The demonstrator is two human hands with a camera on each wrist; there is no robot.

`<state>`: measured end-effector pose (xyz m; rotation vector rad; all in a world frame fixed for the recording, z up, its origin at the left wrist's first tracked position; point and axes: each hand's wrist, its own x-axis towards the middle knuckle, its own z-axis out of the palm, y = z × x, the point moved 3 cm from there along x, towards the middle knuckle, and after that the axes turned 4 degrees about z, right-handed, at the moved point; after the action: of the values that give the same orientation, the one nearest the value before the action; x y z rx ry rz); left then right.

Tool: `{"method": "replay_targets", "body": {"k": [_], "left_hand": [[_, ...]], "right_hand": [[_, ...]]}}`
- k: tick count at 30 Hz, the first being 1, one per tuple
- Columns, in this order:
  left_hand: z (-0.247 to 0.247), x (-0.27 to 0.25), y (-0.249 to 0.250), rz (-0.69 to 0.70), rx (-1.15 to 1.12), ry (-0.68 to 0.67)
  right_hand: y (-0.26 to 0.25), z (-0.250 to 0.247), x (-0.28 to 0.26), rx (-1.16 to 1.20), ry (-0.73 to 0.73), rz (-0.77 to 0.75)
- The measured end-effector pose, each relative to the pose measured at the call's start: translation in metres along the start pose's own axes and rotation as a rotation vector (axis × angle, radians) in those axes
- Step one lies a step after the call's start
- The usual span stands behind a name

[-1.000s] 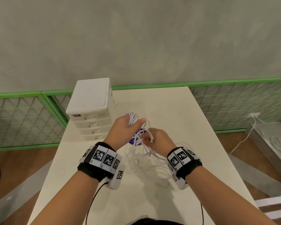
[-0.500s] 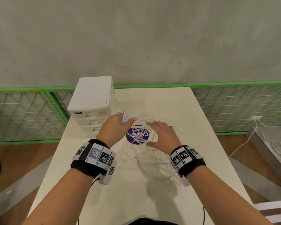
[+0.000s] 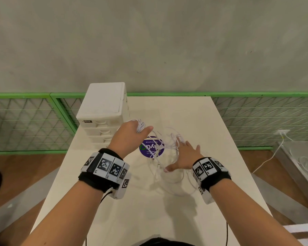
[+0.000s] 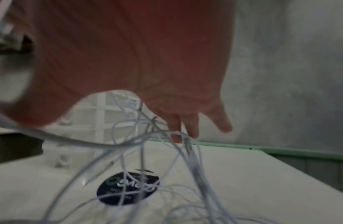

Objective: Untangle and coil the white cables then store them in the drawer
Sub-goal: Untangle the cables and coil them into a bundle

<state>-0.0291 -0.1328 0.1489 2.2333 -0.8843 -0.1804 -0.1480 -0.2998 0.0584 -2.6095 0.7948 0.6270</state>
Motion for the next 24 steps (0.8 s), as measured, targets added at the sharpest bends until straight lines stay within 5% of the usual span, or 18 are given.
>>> {"method": "replay_targets", "body": {"k": [3, 6, 10, 15, 24], "left_hand": [[0.005, -0.001, -0.002, -0.014, 0.015, -0.019], [0.012, -0.002, 0.002, -0.01, -0.006, -0.031], [0.012, 0.002, 0.014, -0.003, -0.058, -0.02], [0.012, -0.003, 0.017, 0.019, -0.024, -0.159], [0.016, -0.029, 0.026, -0.055, -0.209, -0.628]], "right_hand": [[-0.005, -0.015, -0.003, 0.132, 0.136, -0.014], [-0.023, -0.034, -0.018, 0.515, 0.316, -0.249], [-0.053, -0.033, -0.042, 0.875, 0.076, -0.586], [-0.056, -0.032, -0.033, 0.605, 0.363, -0.519], [-0.048, -0.059, -0.011, 0.33, 0.61, -0.554]]}}
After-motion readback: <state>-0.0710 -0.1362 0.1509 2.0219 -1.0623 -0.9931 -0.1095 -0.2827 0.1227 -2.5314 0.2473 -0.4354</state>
